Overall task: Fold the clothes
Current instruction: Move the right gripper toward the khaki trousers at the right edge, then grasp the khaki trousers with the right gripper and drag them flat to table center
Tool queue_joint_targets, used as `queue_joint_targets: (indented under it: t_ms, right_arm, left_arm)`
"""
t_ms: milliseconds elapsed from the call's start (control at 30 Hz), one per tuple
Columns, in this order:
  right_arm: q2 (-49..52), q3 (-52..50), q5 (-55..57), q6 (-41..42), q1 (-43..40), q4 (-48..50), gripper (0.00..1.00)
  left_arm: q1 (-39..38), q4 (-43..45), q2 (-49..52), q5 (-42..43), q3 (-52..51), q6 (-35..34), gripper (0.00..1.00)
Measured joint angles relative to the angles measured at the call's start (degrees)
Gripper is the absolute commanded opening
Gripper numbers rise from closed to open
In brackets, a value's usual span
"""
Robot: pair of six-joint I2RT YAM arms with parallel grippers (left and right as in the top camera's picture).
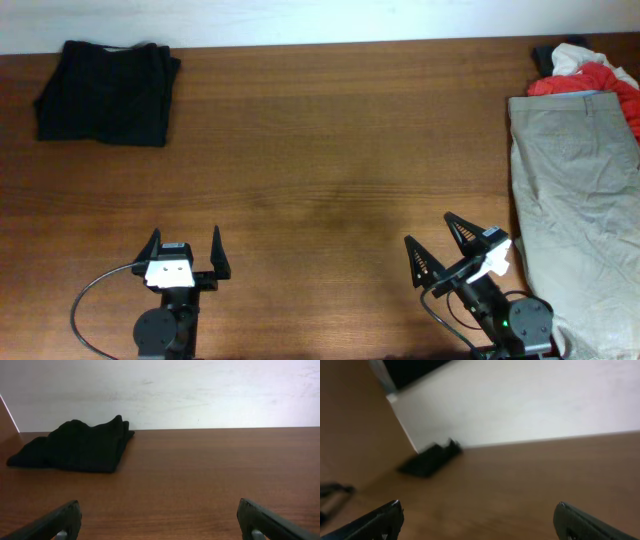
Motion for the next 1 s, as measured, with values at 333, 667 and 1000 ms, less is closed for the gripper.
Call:
queue_joint_targets:
  t_ms: [333,667,1000]
  right_arm:
    - [36.28,36.00,18.80,-20.59,0.00,-0.74,0.99]
    - [99.89,87.01,56.19,-36.02,-2.23,-35.23,0.99]
    - [124.72,90.36,59.17,-47.28,-10.25,-27.39,0.88]
  left_arm:
    - [0.00,-0.04,-0.22,0.02,0.00,0.02,0.99]
    - [0.00,0.00,-0.13,0.20,0.00,0.02,0.99]
    - [0.00,-0.02,-0.11,0.20,0.00,0.02,0.99]
